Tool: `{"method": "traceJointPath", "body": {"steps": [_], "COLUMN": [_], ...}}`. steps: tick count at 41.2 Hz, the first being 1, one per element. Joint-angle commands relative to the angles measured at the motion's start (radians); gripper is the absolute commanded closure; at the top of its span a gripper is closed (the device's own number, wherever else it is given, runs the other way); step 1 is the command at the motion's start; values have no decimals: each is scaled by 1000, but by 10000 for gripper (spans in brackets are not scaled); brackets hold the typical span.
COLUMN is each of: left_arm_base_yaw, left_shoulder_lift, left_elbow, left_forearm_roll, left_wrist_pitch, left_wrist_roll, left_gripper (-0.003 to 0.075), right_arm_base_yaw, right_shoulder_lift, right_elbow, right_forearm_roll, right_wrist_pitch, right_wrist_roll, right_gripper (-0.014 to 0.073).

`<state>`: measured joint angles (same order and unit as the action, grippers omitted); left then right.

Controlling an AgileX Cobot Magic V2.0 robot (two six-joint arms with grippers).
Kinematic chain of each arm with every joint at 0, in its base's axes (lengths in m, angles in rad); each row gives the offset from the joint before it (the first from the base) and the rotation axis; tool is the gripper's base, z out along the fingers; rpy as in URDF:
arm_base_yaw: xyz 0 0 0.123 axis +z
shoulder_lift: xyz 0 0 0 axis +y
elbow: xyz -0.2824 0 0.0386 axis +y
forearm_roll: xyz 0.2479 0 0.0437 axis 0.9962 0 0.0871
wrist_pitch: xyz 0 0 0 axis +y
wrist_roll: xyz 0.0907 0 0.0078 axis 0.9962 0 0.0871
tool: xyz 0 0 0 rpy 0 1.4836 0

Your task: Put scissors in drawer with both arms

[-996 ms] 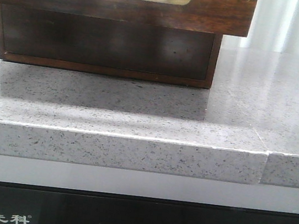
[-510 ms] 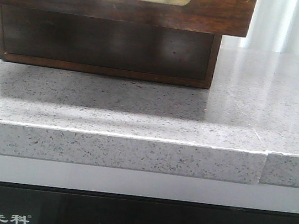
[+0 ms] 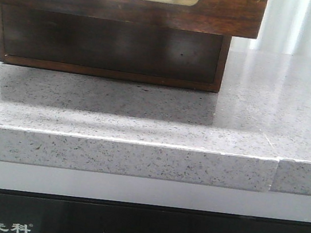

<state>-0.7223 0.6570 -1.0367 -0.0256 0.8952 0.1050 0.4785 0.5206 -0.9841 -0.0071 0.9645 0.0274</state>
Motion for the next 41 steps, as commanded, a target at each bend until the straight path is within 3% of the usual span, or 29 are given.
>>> {"method": "traceJointPath", "body": {"steps": [1, 6, 35, 41], "left_arm_base_yaw": [-8, -8, -6, 69], "left_shoulder_lift": [3, 3, -8, -37], "left_elbow": [-32, -32, -32, -28], "left_forearm_roll": [-11, -11, -11, -17], "left_wrist_pitch": [-79, -79, -81, -81], "left_wrist_roll": [-10, -10, -10, -10], "left_gripper": [601, 740, 741, 741], "right_arm_base_yaw": [-6, -6, -6, -6], "right_shoulder_lift": [8, 8, 8, 8], "right_elbow": [-22, -22, -22, -22], "right_forearm_roll": [-1, -1, -6, -6], "right_wrist_pitch": [-62, -62, -65, -65], "right_wrist_roll": [1, 1, 1, 1], "right_gripper": [554, 666, 662, 662]}}
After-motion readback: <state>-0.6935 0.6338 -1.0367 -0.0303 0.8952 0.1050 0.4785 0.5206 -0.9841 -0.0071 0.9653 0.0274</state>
